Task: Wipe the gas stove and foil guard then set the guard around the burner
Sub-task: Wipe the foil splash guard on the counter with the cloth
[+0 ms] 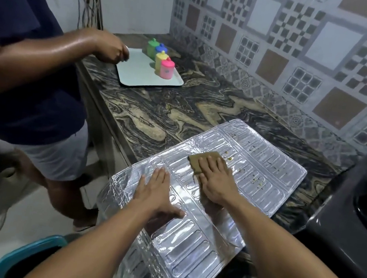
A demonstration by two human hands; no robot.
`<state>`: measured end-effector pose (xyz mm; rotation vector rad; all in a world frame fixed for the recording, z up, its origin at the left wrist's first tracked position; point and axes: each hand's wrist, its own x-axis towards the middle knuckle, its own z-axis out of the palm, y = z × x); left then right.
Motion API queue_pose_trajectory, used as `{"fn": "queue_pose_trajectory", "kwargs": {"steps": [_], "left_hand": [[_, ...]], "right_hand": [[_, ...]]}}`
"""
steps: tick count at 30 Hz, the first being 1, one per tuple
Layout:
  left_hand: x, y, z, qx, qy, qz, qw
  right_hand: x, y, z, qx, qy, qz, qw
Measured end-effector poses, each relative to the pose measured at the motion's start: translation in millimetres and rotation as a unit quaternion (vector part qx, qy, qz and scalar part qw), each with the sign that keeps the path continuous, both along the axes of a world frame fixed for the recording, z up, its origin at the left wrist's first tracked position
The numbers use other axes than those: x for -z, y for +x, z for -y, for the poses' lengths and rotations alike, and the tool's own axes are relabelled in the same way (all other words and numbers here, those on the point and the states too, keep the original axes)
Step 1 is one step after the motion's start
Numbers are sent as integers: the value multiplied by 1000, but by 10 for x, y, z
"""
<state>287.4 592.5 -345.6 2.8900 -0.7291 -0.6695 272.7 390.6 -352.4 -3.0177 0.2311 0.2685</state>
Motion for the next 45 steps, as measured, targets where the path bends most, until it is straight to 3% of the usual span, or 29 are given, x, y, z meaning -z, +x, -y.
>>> {"fn": "queue_pose_trajectory", "kwargs": {"steps": [4, 8, 12, 14, 18, 22, 29, 37, 41, 43, 45], "left_hand": [[-42, 103, 45, -12, 4, -15, 1000], [-170, 180, 121, -12, 43, -35, 998], [-260, 252, 319, -57, 41, 13, 997], [-202, 260, 409, -31, 37, 35, 998], [-93, 284, 476, 8, 23, 4, 1000], [-111, 367, 475, 14, 27, -37, 999], [-132, 365, 476, -5, 25, -60, 998], [-206, 444, 269, -42, 54, -74, 995], [-143, 408, 265, -66, 43, -68, 995], [-162, 406, 251, -67, 39, -68, 995], [-182, 398, 239, -67, 37, -69, 995]], "right_hand": [[-62, 51, 191, 150, 32, 14, 988], [-127, 45, 297, 209, 47, -19, 977], [-57, -2, 141, 186, 82, -45, 978], [-31, -74, 8, 165, 99, -50, 980], [-68, -214, -123, 110, 126, -72, 983], [-34, -415, -82, 71, 78, -64, 992], [-80, -633, 323, 275, 27, -67, 959], [35, -660, -213, 178, 50, -44, 982], [22, -810, -268, 79, 28, -29, 996], [19, -868, -164, 105, 24, -15, 994], [16, -851, 7, 206, 19, 6, 978]]}}
